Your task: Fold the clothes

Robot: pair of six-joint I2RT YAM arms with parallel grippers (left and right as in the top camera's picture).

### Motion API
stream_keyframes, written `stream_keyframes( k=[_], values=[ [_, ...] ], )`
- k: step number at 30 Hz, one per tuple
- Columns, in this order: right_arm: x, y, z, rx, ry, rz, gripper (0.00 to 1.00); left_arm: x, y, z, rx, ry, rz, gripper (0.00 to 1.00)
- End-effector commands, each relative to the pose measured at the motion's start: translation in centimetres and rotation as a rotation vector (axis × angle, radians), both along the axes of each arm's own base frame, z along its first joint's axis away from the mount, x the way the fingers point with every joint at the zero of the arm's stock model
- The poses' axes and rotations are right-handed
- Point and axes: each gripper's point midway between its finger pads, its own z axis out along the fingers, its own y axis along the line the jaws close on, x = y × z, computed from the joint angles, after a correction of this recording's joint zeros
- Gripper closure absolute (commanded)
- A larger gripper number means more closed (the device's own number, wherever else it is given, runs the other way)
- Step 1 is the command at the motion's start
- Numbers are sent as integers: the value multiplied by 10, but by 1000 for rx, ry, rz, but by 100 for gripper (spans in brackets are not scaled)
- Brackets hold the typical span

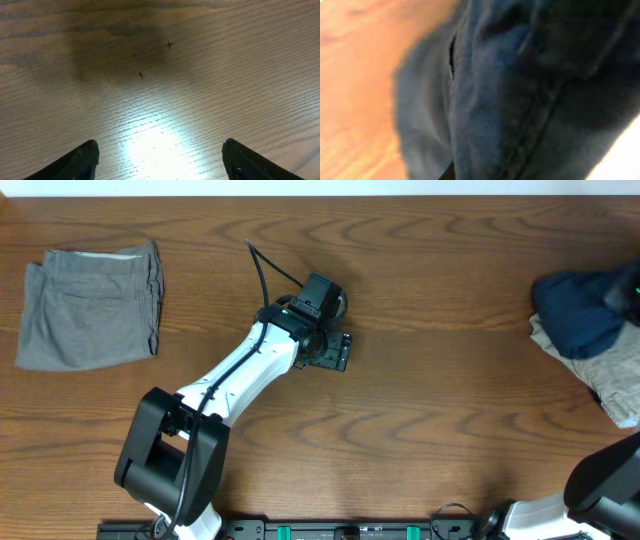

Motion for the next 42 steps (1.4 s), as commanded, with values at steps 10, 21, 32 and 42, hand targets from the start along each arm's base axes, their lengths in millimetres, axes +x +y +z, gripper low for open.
stream_keyframes(
  k=[10, 21, 32, 42],
  values=[
    [-34, -64, 24, -99, -32, -102, 99, 2, 1, 9, -1, -18, -4, 20],
    [-52, -84, 24, -21, -103, -210, 33, -5, 5, 7, 14, 8, -5, 20],
    [-25, -7, 48, 249, -276, 55, 15, 12, 14, 36, -33, -79, 35, 14],
    [-5, 120, 20, 273, -44, 508, 8, 34, 126, 81, -41, -129, 325, 2]
  ],
)
